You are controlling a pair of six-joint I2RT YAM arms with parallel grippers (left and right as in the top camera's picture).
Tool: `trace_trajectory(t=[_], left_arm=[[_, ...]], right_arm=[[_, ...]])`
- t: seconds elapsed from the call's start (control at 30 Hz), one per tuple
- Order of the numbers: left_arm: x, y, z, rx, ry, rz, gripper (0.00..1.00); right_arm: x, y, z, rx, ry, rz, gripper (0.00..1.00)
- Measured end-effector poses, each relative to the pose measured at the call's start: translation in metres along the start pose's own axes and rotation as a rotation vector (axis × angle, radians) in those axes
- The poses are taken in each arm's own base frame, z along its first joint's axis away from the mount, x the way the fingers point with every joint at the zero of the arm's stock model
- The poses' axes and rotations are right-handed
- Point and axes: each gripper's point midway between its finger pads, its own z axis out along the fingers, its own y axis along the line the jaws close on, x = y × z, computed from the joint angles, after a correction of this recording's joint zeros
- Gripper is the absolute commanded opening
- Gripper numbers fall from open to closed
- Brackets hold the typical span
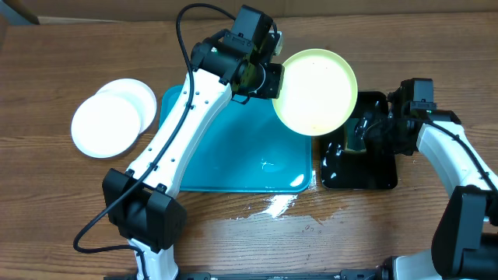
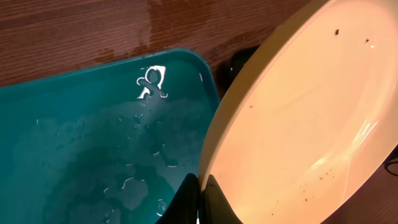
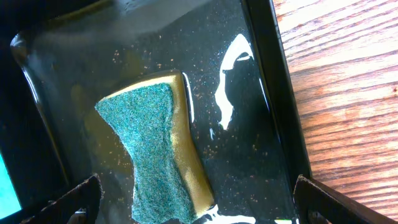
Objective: Clean dirty plates on tray and stack at the side
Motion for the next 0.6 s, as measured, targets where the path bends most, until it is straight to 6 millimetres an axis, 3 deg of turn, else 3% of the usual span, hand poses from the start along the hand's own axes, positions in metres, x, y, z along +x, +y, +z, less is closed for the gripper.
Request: trace_trajectory(t=[0.13,0.3,0.47,0.6], left_arm=[[0.000,0.001,0.000,-0.006,-0.002,-0.008,0.04],[0.000,0.001,0.000,-0.006,-0.002,-0.010,0.04],[-0.001,0.002,0.000,-0.012,-0.006,-0.010,0.04],[-0.001,0.003,0.000,-0.020,-0.007,-0.010,0.04]], right_arm=[[-0.001,0.000,0.000,-0.001,-0.003,-0.001,1.00],[-0.015,0.007,-0.001,-0.033,-0.061,-0.010,1.00],[-0.010,0.034,-0.009,-0.180,-0.007,-0.011,1.00],[-0.027,0.053,-0.028,-0.256,-0.036,-0.027,1.00]])
